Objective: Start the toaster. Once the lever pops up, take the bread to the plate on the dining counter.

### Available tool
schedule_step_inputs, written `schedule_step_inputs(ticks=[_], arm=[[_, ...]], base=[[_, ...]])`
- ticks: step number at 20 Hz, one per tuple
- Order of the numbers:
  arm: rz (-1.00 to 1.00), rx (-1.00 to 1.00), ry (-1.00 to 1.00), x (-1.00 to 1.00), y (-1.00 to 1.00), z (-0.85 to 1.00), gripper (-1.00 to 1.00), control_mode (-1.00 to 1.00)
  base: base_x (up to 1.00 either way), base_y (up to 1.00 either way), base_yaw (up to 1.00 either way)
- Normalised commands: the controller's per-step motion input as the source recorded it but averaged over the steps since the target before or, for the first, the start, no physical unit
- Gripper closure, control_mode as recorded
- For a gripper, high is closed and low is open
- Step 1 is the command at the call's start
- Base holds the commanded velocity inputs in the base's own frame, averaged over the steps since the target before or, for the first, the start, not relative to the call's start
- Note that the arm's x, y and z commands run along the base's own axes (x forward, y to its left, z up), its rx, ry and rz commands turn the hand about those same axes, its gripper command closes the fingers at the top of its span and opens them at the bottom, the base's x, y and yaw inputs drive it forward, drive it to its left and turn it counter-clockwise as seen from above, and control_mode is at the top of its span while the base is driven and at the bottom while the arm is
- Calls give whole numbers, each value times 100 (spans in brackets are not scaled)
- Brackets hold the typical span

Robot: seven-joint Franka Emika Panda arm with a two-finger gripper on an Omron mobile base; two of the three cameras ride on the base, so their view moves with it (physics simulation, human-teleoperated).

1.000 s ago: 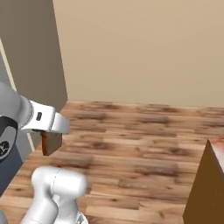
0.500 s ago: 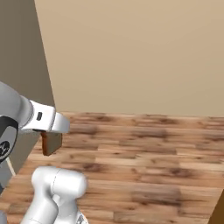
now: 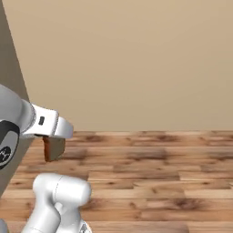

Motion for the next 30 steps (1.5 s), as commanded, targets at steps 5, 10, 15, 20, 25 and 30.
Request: schedule_step_inputs(ticks=[5, 10, 15, 20, 25, 30], arm=[[0, 0, 0, 0, 0, 0, 100, 100], [0, 0, 0, 0, 0, 0, 100, 100], [0, 0, 0, 0, 0, 0, 100, 100], [0, 0, 0, 0, 0, 0, 100, 100], [0, 0, 0, 0, 0, 0, 100, 100], [0, 0, 0, 0, 0, 0, 100, 100]], base=[[77, 3, -45], [56, 1, -64], [52, 0, -66], [56, 7, -65], [63, 26, -63], [65, 46, -59]])
